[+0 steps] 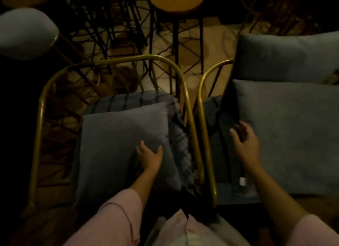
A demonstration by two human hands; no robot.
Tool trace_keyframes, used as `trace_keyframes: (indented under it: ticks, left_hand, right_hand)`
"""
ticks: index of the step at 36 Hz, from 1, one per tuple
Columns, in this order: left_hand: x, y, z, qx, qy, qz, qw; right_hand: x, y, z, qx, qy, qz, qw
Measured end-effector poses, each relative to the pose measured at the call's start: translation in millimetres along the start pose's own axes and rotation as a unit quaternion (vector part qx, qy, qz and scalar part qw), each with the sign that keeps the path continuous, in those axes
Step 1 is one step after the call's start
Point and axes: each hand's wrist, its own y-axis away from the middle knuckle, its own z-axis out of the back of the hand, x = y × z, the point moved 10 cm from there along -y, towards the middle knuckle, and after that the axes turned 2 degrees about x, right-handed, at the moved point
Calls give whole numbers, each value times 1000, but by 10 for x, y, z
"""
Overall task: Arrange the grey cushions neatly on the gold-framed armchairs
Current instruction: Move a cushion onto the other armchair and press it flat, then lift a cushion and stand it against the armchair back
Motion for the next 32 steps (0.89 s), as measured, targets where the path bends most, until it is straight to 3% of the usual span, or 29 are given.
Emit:
trace_keyframes:
  ticks: [5, 10, 12, 15, 21, 24, 27, 32]
  left_hand:
    - [-874, 582, -998, 75, 4, -93, 993]
    - [-1504, 1106, -1929, 141, 50, -130, 980]
    - [-1730, 1290, -2264, 177, 68, -133, 973]
    - [-1979, 1493, -2684, 228, 109, -120, 960]
    - [-2020, 1510, -3014, 225, 171, -52, 958]
    - [-1969, 1432, -3025, 217, 178, -45, 959]
    - [-1902, 1361, -2988, 204, 164, -35, 964]
    - [-1870, 1356, -2980, 203, 209, -25, 956]
  right_hand:
    - [-311, -210, 1387, -141, 2, -4, 990]
    - [-812, -487, 2396, -189, 83, -52, 977]
    - [-1139, -632, 2728, -179, 80, -111, 974]
    - [-1715, -908, 3040, -105, 108, -200, 968]
    - [-1947, -1188, 3241, 6, 155, -213, 965]
    - [-1886, -1232, 3361, -18, 45, -237, 970]
    - [-2145, -1254, 3419, -32, -90, -326, 941]
    - [-2221, -1235, 3475, -18, -125, -334, 934]
